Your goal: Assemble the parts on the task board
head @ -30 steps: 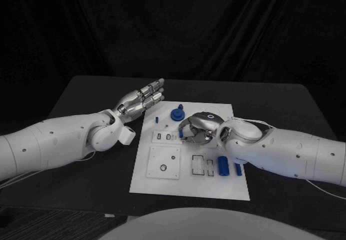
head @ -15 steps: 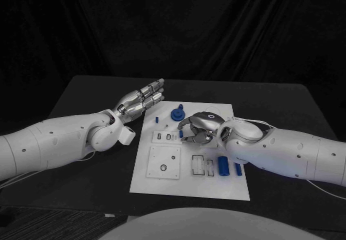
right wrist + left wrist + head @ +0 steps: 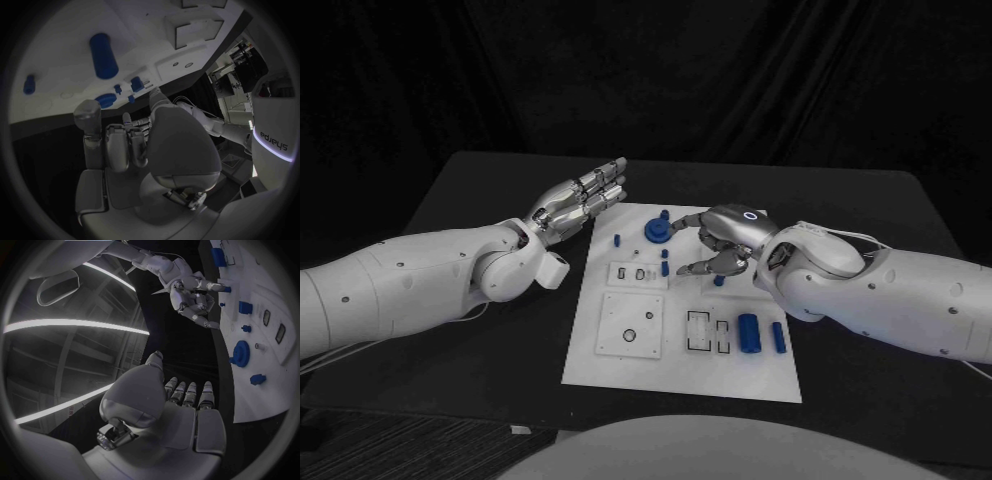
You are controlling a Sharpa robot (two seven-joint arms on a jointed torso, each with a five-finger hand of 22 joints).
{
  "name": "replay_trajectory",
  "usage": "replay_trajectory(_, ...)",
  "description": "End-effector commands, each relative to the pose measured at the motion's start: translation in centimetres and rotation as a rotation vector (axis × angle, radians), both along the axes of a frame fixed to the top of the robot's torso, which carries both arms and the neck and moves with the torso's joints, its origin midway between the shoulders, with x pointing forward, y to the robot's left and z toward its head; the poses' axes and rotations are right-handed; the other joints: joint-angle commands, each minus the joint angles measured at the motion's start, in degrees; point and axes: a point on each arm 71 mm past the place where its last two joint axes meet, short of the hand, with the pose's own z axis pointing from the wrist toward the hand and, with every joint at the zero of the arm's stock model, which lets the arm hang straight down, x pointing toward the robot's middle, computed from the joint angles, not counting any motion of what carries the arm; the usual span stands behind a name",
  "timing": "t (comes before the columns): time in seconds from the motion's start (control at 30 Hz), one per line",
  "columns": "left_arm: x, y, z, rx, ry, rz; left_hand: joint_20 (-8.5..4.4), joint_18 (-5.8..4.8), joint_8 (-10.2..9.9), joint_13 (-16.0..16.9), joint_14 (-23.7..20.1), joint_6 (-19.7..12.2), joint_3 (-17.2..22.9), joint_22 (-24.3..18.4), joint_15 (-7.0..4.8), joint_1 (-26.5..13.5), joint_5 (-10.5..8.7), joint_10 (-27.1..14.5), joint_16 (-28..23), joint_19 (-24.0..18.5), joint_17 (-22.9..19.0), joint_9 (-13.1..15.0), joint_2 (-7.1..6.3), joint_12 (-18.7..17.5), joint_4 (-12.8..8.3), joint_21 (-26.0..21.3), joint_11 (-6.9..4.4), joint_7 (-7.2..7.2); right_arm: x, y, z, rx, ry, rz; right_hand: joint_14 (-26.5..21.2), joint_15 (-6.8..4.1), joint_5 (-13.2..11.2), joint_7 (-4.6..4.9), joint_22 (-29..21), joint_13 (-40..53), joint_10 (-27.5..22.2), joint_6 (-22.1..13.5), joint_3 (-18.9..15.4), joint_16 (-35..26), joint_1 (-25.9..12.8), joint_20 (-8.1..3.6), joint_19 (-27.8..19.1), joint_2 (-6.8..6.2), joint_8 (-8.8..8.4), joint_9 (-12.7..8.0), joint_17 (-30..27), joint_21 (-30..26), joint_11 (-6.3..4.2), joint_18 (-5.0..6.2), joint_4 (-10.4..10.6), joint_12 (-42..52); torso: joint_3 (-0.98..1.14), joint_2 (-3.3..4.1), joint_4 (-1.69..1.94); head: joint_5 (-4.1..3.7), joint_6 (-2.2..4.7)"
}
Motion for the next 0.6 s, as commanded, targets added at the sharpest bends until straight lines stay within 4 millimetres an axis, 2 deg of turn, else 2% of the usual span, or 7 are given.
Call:
replay_trajectory(0.03,0.0,0.3,0.3,0.004,-0.033,0.04,0.47,0.6,0.3,-0.1,0.0,0.2,0.0,-0.1,0.29,0.5,0.21,-0.1,-0.2,0.0,-0.1,0.1,-0.33,-0.4,-0.5,-0.2,-0.45,0.44,-0.1,-0.3,1.7,0.065,-0.08,0.006,2.7,0.03,-0.1,0.19,6.1,13.8,4.8,-0.1,-2.2,-0.5,-1.3,0.06,-0.7,-0.14,0.37,-0.6,6.7,-1.2,-0.11,0.81,0.1,-0.6,0.17,-0.56,0.01,0.13,-0.01)
replay_trajectory(0.27,0.2,0.8,1.7,0.023,-0.083,0.097,0.85,0.81,0.4,-0.1,0.0,0.9,-0.3,-0.1,0.41,0.9,0.21,-0.1,-0.2,0.0,-0.1,0.2,-1.09,-0.4,-1.3,-0.2,-0.23,0.82,-0.3,-2.7,4.8,0.116,-0.129,-0.022,1.8,0.15,-0.1,0.21,5.5,12.8,3.8,-0.1,-5.3,-1.7,-3.2,0.21,-1.9,-0.22,0.64,-1.5,5.0,-4.1,-0.02,1.21,0.1,-1.8,0.58,-1.96,-0.26,0.69,-0.01)
replay_trajectory(0.4,0.6,0.9,3.4,0.05,-0.135,0.131,3.14,1.9,0.9,-0.1,0.0,3.3,0.3,0.2,1.48,3.2,-2.74,-0.1,-0.2,0.4,-0.1,0.4,-2.36,-0.4,-2.9,0.2,3.01,2.29,-0.8,-4.6,5.8,0.157,-0.084,-0.06,1.9,0.21,-0.1,0.42,5.6,13.1,4.1,1.1,-4.9,-1.5,-3.0,0.26,-1.8,1.28,1.44,-1.6,5.4,-3.9,0.09,1.16,0.0,-1.4,0.78,-2.87,-0.53,0.86,-0.01)
replay_trajectory(0.47,0.7,1.0,4.4,0.09,-0.186,0.141,4.84,1.99,0.7,1.6,1.9,3.8,1.2,1.1,2.98,3.4,-6.42,3.9,0.6,2.3,0.8,0.4,-2.92,0.7,-2.5,1.7,6.28,2.06,-1.1,-5.7,6.1,0.18,-0.052,-0.084,2.0,0.32,-0.2,0.62,5.6,13.3,4.3,2.5,-4.3,-1.4,-2.8,0.34,-1.7,2.48,2.37,-1.6,5.5,-3.9,0.24,1.14,0.0,-1.2,0.96,-3.45,-0.73,1.13,-0.01)
replay_trajectory(0.53,0.7,1.0,5.3,0.127,-0.232,0.152,5.38,2.04,0.8,4.4,5.6,4.6,1.6,1.8,3.36,3.7,-6.86,9.3,1.6,4.4,2.1,0.5,-3.38,1.9,-2.2,3.1,7.39,2.21,-1.4,-6.7,6.3,0.195,-0.031,-0.106,2.2,0.39,-0.2,0.77,5.8,13.6,4.5,4.0,-3.8,-1.2,-2.6,0.4,-1.5,3.8,3.45,-1.4,5.8,-3.5,0.34,1.05,-0.2,-0.9,1.15,-3.89,-1.05,1.42,-0.01)
replay_trajectory(0.57,0.8,1.0,5.8,0.146,-0.252,0.159,5.85,2.07,1.1,11.1,14.2,6.0,1.9,3.5,4.01,4.2,-7.03,21.2,4.3,10.0,5.2,0.7,-3.63,5.3,-1.9,6.8,8.55,2.82,-1.6,-7.2,6.4,0.2,-0.023,-0.119,2.3,0.43,-0.2,0.83,5.8,13.7,4.6,5.0,-3.5,-1.1,-2.3,0.44,-1.3,4.69,4.29,-1.2,5.9,-3.2,0.39,1.01,-0.3,-0.8,1.34,-4.25,-1.2,1.58,-0.01)
replay_trajectory(0.6,0.9,1.0,6.3,0.163,-0.272,0.165,6.14,2.11,1.1,14.5,20.4,6.7,1.9,5.0,4.37,4.5,-7.3,24.7,5.9,15.8,7.9,0.8,-3.94,6.3,-1.3,10.3,9.51,3.19,-1.7,-7.7,6.4,0.202,-0.016,-0.131,2.2,0.45,-0.2,0.86,5.8,13.7,4.6,5.3,-3.5,-1.1,-2.2,0.46,-1.3,4.97,4.63,-1.1,5.9,-3.4,0.42,1.04,-0.3,-0.8,1.45,-4.48,-1.35,1.66,-0.01)
